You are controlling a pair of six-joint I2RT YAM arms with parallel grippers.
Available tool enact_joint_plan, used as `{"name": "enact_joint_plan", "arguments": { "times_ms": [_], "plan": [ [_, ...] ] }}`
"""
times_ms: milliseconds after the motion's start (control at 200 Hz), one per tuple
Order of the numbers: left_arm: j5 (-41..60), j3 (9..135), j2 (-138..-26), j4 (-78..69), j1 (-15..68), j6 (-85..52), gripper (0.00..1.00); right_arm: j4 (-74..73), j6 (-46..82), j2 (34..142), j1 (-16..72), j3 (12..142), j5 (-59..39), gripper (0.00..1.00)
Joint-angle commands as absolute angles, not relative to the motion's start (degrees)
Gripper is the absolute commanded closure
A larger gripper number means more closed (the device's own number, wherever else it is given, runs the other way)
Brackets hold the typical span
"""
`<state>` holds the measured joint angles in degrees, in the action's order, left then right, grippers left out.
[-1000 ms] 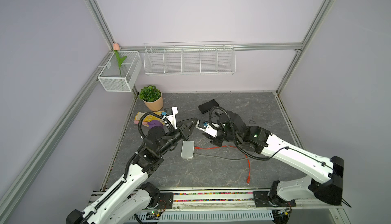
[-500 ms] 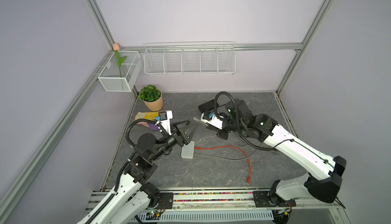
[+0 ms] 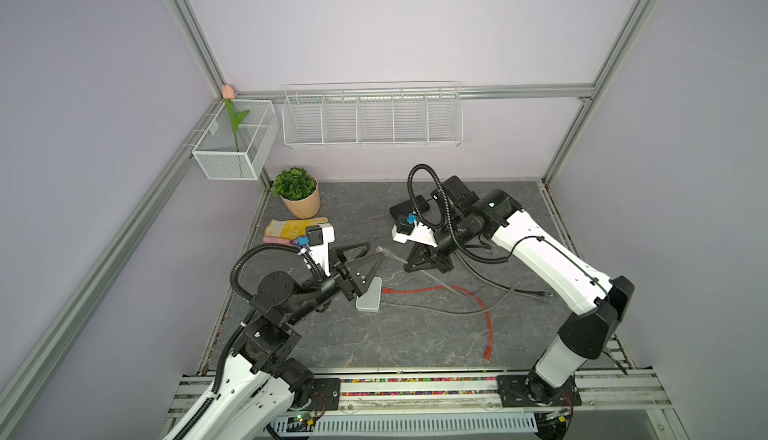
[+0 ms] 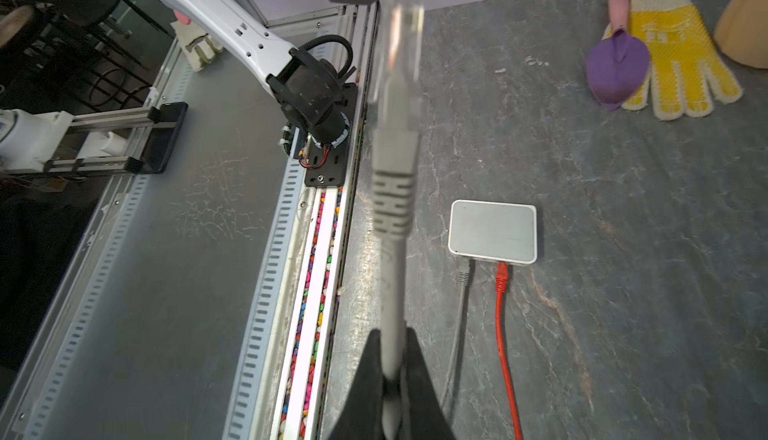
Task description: Insert the plug into the switch port
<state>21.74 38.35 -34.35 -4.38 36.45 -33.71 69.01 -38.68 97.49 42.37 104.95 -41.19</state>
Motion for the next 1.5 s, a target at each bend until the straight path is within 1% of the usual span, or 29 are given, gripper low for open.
{"name": "enact_joint_plan", "arguments": {
  "times_ms": [0, 245, 525, 570, 715, 840, 915, 960, 1000, 1090, 1215, 1315, 1410, 1495],
  "plan": [
    [23.29, 38.06, -34.89, -3.97, 36.74, -32.74, 0.36, 73.41, -41.63, 97.47, 42.36, 106.61, -45.79, 0.94],
    [23.54, 37.27, -35.02, -3.91, 36.74, -32.04, 0.46, 73.49, -41.92, 98.33, 42.23, 106.79, -47.27, 0.94],
    [24.68, 36.76, -37.30, -7.19, 36.74, -33.12, 0.58, 73.06, -41.67, 99.13, 42.39, 106.57, -48.49, 0.94],
    [24.78, 36.65, -37.60, -7.73, 36.75, -33.23, 0.62, 73.10, -41.57, 99.38, 42.51, 106.61, -48.36, 0.94],
    [25.20, 36.52, -37.97, -8.14, 36.74, -33.31, 0.81, 72.86, -41.05, 99.84, 42.50, 106.55, -47.51, 0.94],
    [25.01, 36.22, -37.71, -7.96, 36.74, -33.33, 0.94, 70.41, -38.41, 99.58, 42.48, 106.00, -45.57, 0.88],
    [24.54, 36.12, -37.46, -7.54, 36.74, -33.40, 1.00, 69.60, -37.31, 99.45, 42.53, 105.93, -44.57, 0.78],
    [24.11, 36.04, -37.23, -7.27, 36.74, -33.54, 1.00, 68.89, -36.16, 99.17, 42.65, 105.78, -43.62, 0.71],
    [23.62, 36.04, -37.11, -6.76, 36.74, -33.74, 1.00, 67.65, -34.91, 98.57, 42.85, 105.41, -41.92, 0.64],
    [22.88, 35.61, -36.66, -6.49, 36.74, -33.91, 1.00, 59.81, -29.22, 94.88, 43.13, 101.30, -34.63, 0.58],
    [20.50, 35.07, -36.27, -5.73, 36.74, -34.93, 1.00, 45.00, -23.40, 86.17, 44.09, 91.92, -23.56, 0.57],
    [16.07, 35.71, -36.65, -3.15, 36.74, -38.33, 1.00, 35.20, -20.75, 79.92, 46.28, 85.07, -15.47, 0.57],
    [11.52, 35.66, -36.23, -1.43, 36.74, -42.93, 1.00, 28.19, -20.29, 75.67, 49.66, 80.16, -8.31, 0.58],
    [8.74, 35.93, -35.64, 0.18, 36.74, -44.87, 1.00, 25.38, -21.13, 74.24, 52.20, 77.96, -4.55, 0.58]
  ]
}}
